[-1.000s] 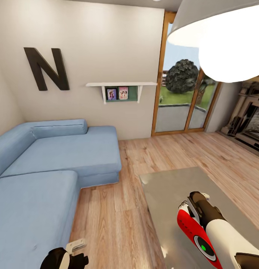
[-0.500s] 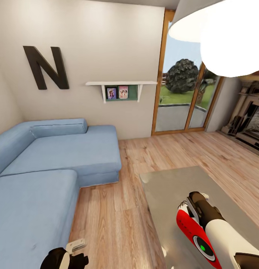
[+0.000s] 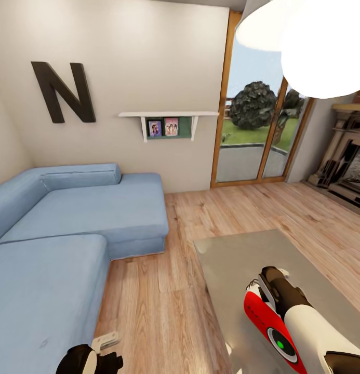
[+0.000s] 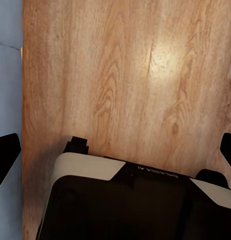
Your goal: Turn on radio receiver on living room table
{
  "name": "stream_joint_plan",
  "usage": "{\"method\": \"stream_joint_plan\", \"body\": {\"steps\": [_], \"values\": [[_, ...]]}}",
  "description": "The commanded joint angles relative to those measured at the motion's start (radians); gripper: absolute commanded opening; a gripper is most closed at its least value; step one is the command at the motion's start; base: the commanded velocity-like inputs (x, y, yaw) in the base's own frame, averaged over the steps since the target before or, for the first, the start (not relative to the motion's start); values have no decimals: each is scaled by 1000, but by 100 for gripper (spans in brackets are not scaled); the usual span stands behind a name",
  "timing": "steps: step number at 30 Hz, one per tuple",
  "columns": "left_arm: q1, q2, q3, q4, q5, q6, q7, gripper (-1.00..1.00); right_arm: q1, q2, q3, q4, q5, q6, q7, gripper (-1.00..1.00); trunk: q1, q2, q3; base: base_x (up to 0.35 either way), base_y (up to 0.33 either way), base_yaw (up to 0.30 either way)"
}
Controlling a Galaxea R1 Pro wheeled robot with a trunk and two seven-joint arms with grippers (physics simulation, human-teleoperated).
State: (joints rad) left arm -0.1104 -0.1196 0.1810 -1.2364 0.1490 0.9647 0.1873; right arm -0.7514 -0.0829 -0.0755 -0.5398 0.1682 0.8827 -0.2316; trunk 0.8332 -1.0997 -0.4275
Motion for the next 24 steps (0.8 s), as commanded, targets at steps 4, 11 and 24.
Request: {"method": "stream_joint_plan", "body": {"steps": [4, 11, 24], "values": [[0, 0, 0, 0, 1, 0, 0, 100, 0, 0, 0, 0, 7, 1, 0, -100, 15, -28, -13, 0, 0, 0], [0, -2, 0, 0, 0, 0, 0, 100, 0, 1, 0, 0, 7, 1, 0, -100, 42, -77, -35, 0, 0, 0], [0, -3, 0, 0, 0, 0, 0, 100, 0, 1, 0, 0, 7, 1, 0, -100, 92, -168, -75, 0, 0, 0]]}}
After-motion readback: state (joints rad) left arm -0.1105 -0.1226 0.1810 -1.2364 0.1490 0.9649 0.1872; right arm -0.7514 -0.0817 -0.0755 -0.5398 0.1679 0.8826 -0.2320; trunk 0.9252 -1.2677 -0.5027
